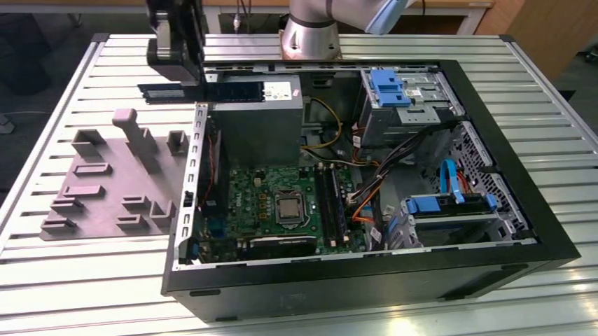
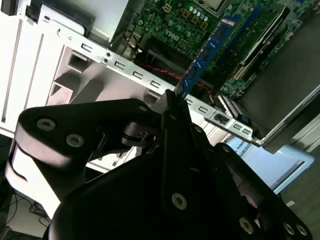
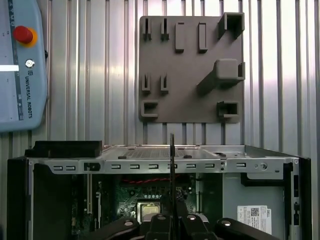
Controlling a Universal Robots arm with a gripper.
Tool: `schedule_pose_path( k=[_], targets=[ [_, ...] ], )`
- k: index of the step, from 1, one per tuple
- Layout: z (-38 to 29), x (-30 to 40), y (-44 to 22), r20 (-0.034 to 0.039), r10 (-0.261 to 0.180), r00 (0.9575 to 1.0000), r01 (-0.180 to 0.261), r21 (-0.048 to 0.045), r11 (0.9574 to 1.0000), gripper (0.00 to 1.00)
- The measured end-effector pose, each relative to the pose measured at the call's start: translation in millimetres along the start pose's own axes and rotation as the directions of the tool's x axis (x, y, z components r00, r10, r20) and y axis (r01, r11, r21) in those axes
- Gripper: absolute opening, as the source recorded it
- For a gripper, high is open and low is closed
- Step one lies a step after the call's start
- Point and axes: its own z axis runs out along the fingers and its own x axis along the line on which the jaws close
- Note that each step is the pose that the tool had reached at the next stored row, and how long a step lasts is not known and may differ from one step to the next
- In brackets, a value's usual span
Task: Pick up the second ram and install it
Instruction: 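Pick up the second ram and move it above second insertion slot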
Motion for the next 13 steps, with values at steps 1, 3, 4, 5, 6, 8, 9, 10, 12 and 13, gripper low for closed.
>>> schedule_pose_path(
  k=[1, 3, 4, 5, 6, 8, 9, 10, 12, 13],
  targets=[
    [0.0, 0.0, -3.9, 0.0, 0.0, 1.0, 0.0, 0.0, 1.0, 0.14],
    [-0.1, -0.2, -11.3, 0.0, 0.0, 1.0, 0.0, 0.0, 1.0, 0.14],
    [-0.1, -0.3, -15.1, 0.0, 0.0, 1.0, 0.0, 0.0, 1.0, 0.14],
    [-0.1, -0.4, -18.9, 0.0, 0.0, 1.0, 0.0, 0.0, 1.0, 0.14],
    [-0.1, -0.4, -22.6, 0.0, 0.0, 1.0, 0.0, 0.0, 1.0, 0.14],
    [-0.2, -0.6, -29.9, 0.0001, 0.0, 1.0, 0.0, 0.0, 1.0, 0.14],
    [-0.2, -0.6, -33.5, 0.0, 0.0, 1.0, 0.0, 0.0, 1.0, 0.14],
    [-0.3, -0.7, -40.0, 0.0, 0.0, 1.0, 0.0, 0.0, 1.0, 0.14],
    [-0.3, -0.9, -46.6, 0.0, 0.0, 1.0, 0.0, 0.0, 1.0, 0.14],
    [-0.4, -1.0, -50.1, 0.0, 0.0, 1.0, 0.0, 0.0, 1.0, 0.14]
  ],
)
